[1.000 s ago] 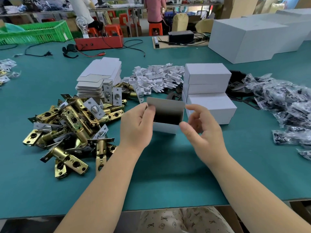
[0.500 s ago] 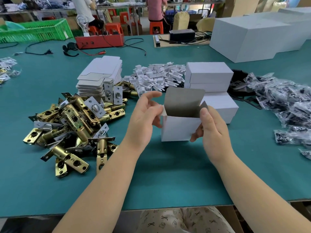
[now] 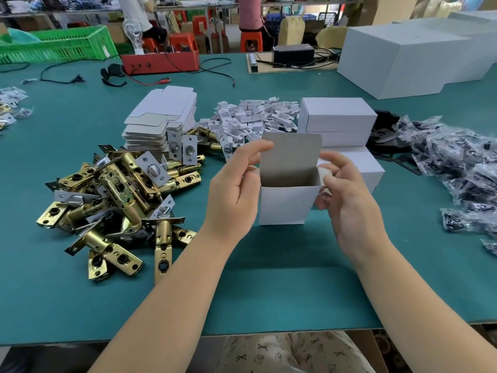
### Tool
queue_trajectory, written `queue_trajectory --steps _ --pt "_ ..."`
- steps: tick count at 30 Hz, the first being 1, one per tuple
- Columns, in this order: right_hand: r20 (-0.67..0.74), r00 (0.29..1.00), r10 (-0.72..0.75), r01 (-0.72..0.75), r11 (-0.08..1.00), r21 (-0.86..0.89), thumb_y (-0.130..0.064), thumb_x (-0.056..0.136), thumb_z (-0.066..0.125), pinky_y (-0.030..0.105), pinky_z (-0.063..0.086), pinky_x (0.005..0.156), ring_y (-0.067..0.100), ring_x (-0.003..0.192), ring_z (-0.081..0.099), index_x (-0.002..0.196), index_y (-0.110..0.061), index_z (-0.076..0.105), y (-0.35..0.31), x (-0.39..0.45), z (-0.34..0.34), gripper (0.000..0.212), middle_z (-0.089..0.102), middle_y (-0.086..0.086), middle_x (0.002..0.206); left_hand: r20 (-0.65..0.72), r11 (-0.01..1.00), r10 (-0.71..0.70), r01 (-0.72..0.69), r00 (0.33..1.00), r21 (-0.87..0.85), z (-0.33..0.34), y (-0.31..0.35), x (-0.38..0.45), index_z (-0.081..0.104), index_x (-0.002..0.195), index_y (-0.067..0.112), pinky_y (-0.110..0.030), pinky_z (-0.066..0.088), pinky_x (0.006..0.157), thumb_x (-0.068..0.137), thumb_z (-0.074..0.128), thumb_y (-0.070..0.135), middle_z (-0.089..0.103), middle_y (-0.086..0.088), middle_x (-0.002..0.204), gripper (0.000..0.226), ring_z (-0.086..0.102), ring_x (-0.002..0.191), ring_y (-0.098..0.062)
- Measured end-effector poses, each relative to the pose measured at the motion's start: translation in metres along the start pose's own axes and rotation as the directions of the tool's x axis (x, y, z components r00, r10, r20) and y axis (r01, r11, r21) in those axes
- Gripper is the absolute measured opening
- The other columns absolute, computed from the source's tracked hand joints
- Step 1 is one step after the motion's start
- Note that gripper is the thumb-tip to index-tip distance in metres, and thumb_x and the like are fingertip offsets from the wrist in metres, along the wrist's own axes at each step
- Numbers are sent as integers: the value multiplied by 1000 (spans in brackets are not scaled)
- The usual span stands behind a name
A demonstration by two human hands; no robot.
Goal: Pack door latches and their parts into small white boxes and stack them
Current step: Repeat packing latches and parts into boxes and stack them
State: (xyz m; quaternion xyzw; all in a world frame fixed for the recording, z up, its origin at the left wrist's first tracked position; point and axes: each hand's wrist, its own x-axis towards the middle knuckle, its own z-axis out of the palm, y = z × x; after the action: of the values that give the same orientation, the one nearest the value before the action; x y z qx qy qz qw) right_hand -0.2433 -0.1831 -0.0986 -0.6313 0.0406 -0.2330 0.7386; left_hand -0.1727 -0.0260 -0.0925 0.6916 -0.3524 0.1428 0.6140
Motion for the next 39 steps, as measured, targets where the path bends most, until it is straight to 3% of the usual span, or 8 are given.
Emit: queue_trajectory --steps 4,7,11,16,21,27,32,39 --pt "94 986 -137 137 991 1 -14 83 45 24 40 86 9 92 50 120 -48 55 0 -1 -4 52 59 -17 118 74 993 -83 89 994 -83 -1 -2 0 46 130 47 -12 38 70 90 35 16 59 9 83 51 44 68 -9" --pt "172 975 -140 153 986 -65 -27 82 42 31 36 102 8 115 50 125 -53 52 1 -5 -2 51 53 -19 135 144 995 -94 89 985 43 -2 -2 -1 33 136 48 -16 38 71 88 38 33 51 -12 78 50 40 68 -2" --pt "161 953 -258 281 949 -143 -25 87 36 18 42 89 3 98 53 131 -53 36 1 -10 2 52 53 -18 127 136 980 -94 67 986 187 0 2 -1 36 143 32 -32 46 85 87 39 42 55 3 100 57 52 92 -8" --pt "155 946 -286 322 889 -325 -21 91 35 9 35 92 -2 114 47 123 -37 49 2 -12 1 38 51 -12 119 110 938 -62 20 992 346 -2 10 2 60 130 11 -38 50 87 77 50 52 47 2 112 69 51 102 -19" --pt "179 941 -286 337 794 -506 -45 86 45 5 24 101 -12 121 33 127 -34 40 5 -12 4 42 32 -17 126 235 926 -55 -39 970 375 -7 9 3 52 136 15 -11 22 108 71 58 62 46 6 142 81 38 132 -10" --pt "157 944 -291 324 717 -617 -45 88 52 12 26 105 4 126 35 121 -30 43 6 -11 5 38 35 -15 129 231 954 -146 75 962 291 -3 7 1 51 113 26 -17 43 82 75 54 65 53 16 105 54 51 104 -8" --pt "151 968 -200 250 802 -543 -44 87 52 3 36 76 -9 92 51 105 -45 42 5 -13 8 21 55 -22 100 252 963 -199 140 947 231 -2 6 1 48 94 21 -13 32 56 82 49 62 55 22 66 43 49 63 2" --pt "167 976 -139 206 837 -507 -44 88 50 5 38 82 -9 96 52 117 -49 36 7 -12 8 33 57 -17 113 321 971 -233 198 918 136 -1 1 1 42 99 27 -12 34 56 90 39 61 58 30 71 35 51 63 7"
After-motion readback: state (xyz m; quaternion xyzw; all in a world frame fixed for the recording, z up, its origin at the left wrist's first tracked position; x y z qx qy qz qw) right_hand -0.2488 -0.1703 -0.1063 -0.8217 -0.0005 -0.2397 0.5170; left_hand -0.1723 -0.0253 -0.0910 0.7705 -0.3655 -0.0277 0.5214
